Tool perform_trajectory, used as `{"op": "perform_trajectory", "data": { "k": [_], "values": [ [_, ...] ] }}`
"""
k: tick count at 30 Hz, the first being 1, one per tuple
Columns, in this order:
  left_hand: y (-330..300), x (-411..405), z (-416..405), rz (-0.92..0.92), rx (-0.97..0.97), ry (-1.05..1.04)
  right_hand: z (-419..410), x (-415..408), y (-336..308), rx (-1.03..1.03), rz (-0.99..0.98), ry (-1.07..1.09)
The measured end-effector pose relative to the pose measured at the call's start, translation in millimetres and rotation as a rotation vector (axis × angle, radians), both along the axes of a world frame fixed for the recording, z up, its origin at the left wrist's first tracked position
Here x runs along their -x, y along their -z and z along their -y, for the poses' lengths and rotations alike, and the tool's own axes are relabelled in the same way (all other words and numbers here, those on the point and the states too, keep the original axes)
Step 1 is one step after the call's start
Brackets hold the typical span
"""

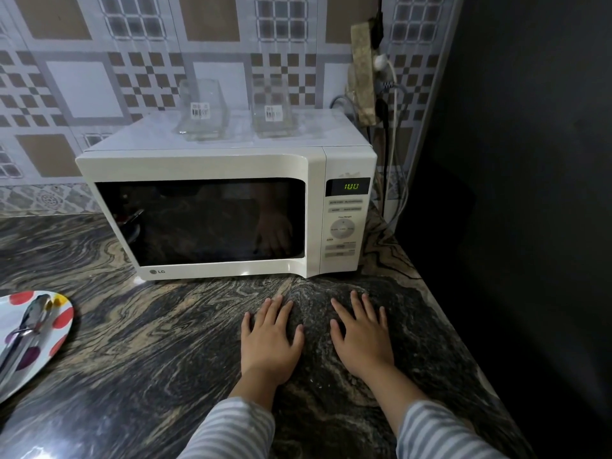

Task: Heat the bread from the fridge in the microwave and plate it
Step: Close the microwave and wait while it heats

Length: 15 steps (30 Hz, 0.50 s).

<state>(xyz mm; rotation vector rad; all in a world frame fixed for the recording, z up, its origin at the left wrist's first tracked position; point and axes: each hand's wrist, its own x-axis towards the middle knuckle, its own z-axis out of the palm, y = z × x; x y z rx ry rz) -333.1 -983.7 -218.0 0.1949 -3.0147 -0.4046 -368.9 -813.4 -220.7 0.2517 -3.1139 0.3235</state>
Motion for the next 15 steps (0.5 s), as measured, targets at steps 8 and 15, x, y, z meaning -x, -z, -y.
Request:
{"op": "perform_trajectory", "data": {
  "k": [8, 15],
  "values": [
    [1.2, 1.2, -0.3, -0.006, -0.004, -0.007, -0.7, 1.6, -2.1, 0.022, 0.019, -0.010],
    [1.9, 2.8, -0.9, -0.008, -0.004, -0.022, 0.1, 20.3, -26.6, 0.183, -0.022, 0.078]
  ]
}}
